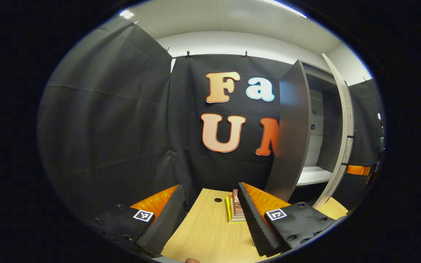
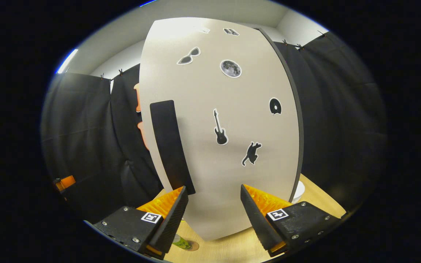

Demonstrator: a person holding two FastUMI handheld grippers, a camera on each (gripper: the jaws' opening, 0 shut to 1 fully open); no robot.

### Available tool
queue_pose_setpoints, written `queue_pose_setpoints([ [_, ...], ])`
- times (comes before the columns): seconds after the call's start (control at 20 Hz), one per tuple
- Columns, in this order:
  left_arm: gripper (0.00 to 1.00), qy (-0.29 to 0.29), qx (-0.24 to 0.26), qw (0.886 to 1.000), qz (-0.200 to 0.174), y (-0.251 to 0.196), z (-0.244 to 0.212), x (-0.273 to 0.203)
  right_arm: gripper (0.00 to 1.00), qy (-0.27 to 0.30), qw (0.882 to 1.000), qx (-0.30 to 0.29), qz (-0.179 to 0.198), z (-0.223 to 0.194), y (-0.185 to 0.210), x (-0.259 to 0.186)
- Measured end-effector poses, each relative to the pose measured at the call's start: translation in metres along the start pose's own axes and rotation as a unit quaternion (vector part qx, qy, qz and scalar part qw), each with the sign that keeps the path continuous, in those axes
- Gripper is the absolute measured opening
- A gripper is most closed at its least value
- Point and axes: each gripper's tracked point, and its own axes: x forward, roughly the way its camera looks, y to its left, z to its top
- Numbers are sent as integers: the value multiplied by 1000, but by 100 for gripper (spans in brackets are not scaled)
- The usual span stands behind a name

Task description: Open the cabinet door with the right hand, grasp the bottle in the cabinet with the left hand and place it on the coaster, then close the cabinet door with the right hand.

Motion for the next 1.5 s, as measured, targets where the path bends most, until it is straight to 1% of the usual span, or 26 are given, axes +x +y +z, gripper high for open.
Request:
queue_pose_setpoints([
  [0.25,96,1,-1,1000,0,2,2,7,91,4,1000,-9,4,0,4,10],
  [0.45,95,-12,9,1000,1,5,13,10,91,3,1000,-20,2,2,9,16],
  [0.5,98,-14,10,1000,1,5,13,11,91,2,1000,-21,1,2,10,18],
  [1.05,94,-24,16,1000,1,5,34,13,91,0,998,-64,-17,6,16,27],
  [1.2,94,-29,16,999,-2,2,42,15,91,4,997,-73,-15,9,17,30],
  [1.3,94,-33,15,999,-2,2,52,18,91,1,997,-79,-16,19,18,28],
  [1.4,94,-37,13,999,-5,-1,60,20,91,-12,995,-94,-22,39,17,23],
  [1.5,94,-46,15,999,-8,-5,73,22,91,-25,994,-104,-19,61,16,10],
])
